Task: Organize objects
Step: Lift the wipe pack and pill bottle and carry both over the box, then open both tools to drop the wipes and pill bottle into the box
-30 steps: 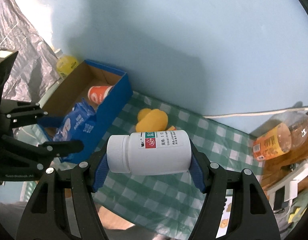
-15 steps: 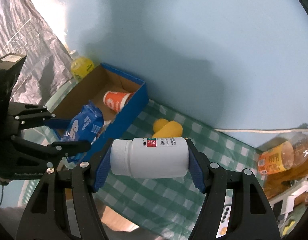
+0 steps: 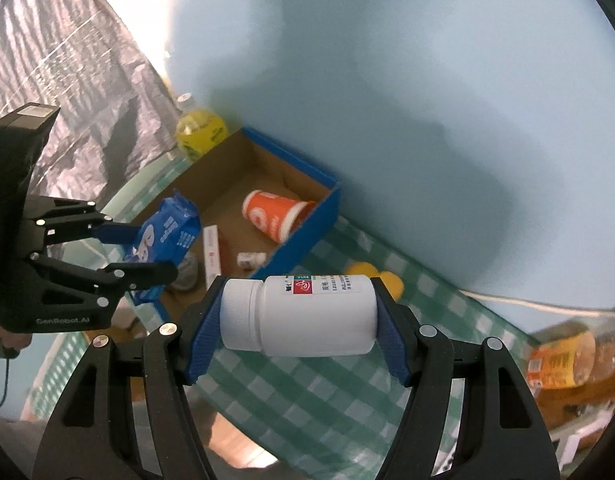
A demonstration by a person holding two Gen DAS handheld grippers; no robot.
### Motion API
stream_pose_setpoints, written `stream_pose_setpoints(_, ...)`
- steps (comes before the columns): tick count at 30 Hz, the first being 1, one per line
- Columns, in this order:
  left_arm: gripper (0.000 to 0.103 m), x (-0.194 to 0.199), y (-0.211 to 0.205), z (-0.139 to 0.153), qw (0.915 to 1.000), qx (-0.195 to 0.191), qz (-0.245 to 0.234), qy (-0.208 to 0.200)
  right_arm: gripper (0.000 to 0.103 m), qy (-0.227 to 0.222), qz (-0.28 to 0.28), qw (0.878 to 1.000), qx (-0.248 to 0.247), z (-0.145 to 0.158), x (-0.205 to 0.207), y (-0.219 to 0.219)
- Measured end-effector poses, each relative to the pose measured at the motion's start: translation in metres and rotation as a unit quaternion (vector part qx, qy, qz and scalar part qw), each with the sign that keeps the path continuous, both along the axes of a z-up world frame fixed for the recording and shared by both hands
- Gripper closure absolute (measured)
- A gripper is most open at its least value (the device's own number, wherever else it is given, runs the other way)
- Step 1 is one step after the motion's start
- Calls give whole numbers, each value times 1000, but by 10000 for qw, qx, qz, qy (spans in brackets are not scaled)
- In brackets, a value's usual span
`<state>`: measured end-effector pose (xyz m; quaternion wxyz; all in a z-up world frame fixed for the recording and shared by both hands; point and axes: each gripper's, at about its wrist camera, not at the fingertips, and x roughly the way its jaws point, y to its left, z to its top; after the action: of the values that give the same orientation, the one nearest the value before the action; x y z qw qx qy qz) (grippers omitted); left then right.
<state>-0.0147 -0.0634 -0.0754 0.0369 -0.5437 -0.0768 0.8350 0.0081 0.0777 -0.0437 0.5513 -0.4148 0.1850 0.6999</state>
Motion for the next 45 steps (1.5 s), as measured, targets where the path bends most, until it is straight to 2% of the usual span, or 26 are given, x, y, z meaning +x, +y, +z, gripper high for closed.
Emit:
stream_pose_setpoints(17, 61, 16, -49, -18, 9975, 118, 682, -120, 34, -114, 713, 9970, -292, -23, -67, 40)
stream_pose_setpoints(25, 61, 21, -69, -40, 9951, 251, 917, -281, 34, -237, 981, 9931, -595, -47, -94, 67)
stream_pose_setpoints(40, 60, 15, -91, -86, 9911, 248, 1081, -730, 34, -203, 672, 9914, -1107, -93, -106, 105)
stream_pose_setpoints(43, 45, 14, -92, -92, 9891, 46, 1187, -874, 33, -241, 612, 9923, -1045, -96, -108, 105)
stream_pose_setpoints(44, 36, 15, -92, -91, 9887, -18, 1214, -879, 33, -232, 597, 9930, -993, -96, -107, 105)
stream_pose_setpoints(45, 31, 16, -92, -89, 9887, -54, 1230, -858, 29, -217, 561, 9938, -933, -95, -106, 104)
